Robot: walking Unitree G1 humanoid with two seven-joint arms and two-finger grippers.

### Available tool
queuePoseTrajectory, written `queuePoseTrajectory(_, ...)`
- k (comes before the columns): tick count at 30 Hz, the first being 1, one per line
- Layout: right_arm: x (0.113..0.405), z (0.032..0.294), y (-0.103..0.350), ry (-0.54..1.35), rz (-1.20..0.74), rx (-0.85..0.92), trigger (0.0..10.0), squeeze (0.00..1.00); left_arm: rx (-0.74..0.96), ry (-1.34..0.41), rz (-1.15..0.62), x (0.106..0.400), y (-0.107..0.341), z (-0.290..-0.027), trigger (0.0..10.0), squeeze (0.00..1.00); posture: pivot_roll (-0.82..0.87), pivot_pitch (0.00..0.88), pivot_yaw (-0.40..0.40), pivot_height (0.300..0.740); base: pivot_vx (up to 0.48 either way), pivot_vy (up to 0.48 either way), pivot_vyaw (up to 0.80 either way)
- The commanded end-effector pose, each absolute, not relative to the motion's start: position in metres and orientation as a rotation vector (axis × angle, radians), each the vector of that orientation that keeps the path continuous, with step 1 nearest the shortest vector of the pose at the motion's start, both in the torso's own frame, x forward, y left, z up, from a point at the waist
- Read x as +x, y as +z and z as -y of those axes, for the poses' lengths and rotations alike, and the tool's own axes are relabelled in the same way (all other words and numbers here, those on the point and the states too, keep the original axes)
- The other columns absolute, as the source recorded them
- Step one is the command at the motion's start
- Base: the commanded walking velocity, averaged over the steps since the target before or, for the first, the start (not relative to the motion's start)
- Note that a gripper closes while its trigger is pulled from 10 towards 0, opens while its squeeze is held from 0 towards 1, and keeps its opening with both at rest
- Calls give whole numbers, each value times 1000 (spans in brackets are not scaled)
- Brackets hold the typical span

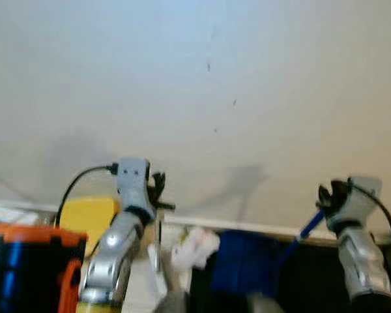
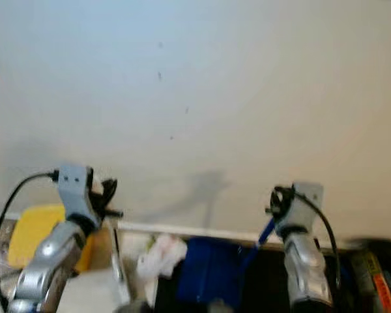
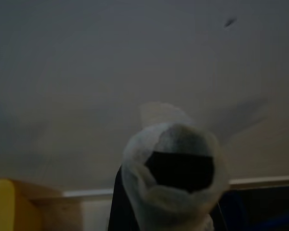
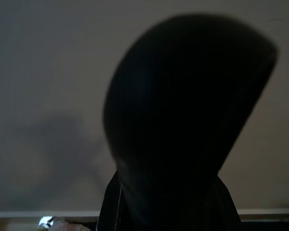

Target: Sweep floor

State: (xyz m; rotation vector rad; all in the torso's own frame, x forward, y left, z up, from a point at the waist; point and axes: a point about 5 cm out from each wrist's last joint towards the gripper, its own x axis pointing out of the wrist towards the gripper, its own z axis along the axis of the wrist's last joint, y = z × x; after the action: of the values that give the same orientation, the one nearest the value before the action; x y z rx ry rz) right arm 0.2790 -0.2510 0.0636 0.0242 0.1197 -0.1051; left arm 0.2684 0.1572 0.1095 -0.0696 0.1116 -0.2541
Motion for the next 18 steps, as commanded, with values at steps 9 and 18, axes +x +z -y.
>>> queuePoseTrajectory(9,285,252,68,-68,-106,-16,10000,0,-21,-360,-98,272,109,-161,10000,0,110,142,34,740,0,0,0)
queuePoseTrajectory(18,294,256,73,-44,-124,-81,10000,0,79,-405,-89,289,113,-178,10000,0,105,198,68,740,0,0,0)
